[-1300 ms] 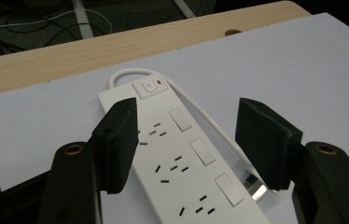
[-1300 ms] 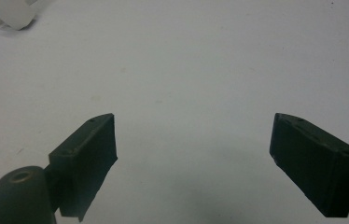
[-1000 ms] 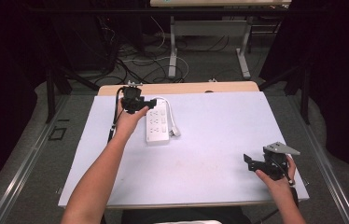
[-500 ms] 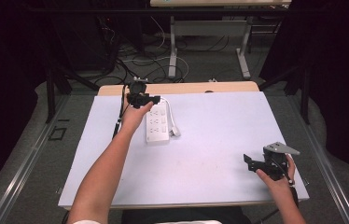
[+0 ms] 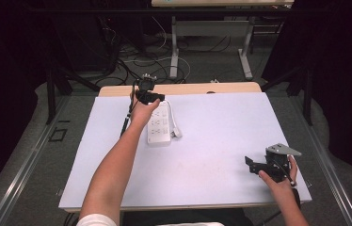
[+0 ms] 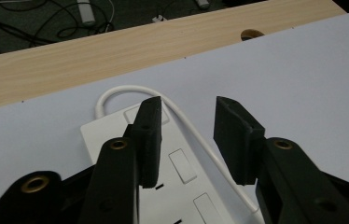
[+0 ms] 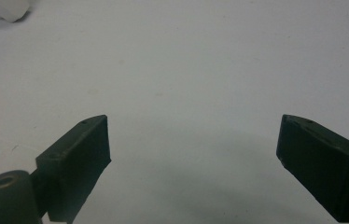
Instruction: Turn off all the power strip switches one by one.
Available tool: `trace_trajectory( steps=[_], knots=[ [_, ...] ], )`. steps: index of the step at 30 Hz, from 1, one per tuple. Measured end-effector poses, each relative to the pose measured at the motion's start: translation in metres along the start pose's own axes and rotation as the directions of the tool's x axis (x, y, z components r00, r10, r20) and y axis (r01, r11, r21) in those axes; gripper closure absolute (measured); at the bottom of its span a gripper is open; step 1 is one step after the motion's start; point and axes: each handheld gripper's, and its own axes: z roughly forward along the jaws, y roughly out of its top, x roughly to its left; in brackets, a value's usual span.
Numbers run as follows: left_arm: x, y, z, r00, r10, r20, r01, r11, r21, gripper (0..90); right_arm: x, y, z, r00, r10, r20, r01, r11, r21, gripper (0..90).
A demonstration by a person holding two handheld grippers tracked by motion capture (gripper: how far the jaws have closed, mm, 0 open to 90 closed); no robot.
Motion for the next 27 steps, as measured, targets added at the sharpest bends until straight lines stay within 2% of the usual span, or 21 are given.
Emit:
trace_trajectory(
  steps=[4,7,8,12,16,18,19,22,27],
  knots=[
    [-0.002,0.001,0.01,1.0,-0.003,0.004,0.003,0.9998,0.021,66.8,0.0,0.0,0.0,1.0,-0.001,0.001,0.001,1.0,0.002,9.0],
    [-0.002,0.001,0.017,1.0,-0.004,0.001,0.004,0.9994,0.034,72.1,0.0,-0.001,0.001,1.0,0.0,-0.002,0.0,1.0,0.005,9.0],
    [-0.003,0.001,0.02,0.9998,-0.019,-0.004,0.019,0.9991,0.038,74.0,0.0,-0.001,0.001,1.0,0.001,-0.002,-0.001,1.0,0.006,9.0],
    [-0.002,0.0,0.025,0.9999,-0.015,-0.008,0.015,0.9988,0.046,79.6,0.0,-0.001,0.0,1.0,0.006,-0.004,-0.006,1.0,0.008,9.0],
    [0.0,-0.002,0.031,0.9995,-0.02,-0.023,0.021,0.9979,0.061,89.8,-0.001,-0.002,0.0,0.9999,0.009,-0.006,-0.009,1.0,0.011,9.0],
    [0.0,-0.004,0.034,0.9985,-0.047,-0.027,0.049,0.9964,0.069,90.0,-0.001,-0.002,0.0,1.0,0.006,-0.007,-0.006,1.0,0.013,9.0],
    [0.002,-0.004,0.036,0.9993,-0.029,-0.023,0.03,0.9967,0.075,90.0,-0.001,-0.002,0.0,1.0,0.006,-0.007,-0.006,1.0,0.013,9.0],
    [0.004,-0.005,0.04,0.9993,-0.022,-0.031,0.025,0.9961,0.085,90.0,-0.001,-0.002,0.001,0.9999,0.014,-0.007,-0.014,1.0,0.012,9.0],
    [0.009,-0.008,0.048,0.9983,-0.039,-0.043,0.043,0.9947,0.094,90.0,-0.001,-0.002,0.002,0.9999,0.008,-0.008,-0.008,1.0,0.012,9.0]
  ],
)
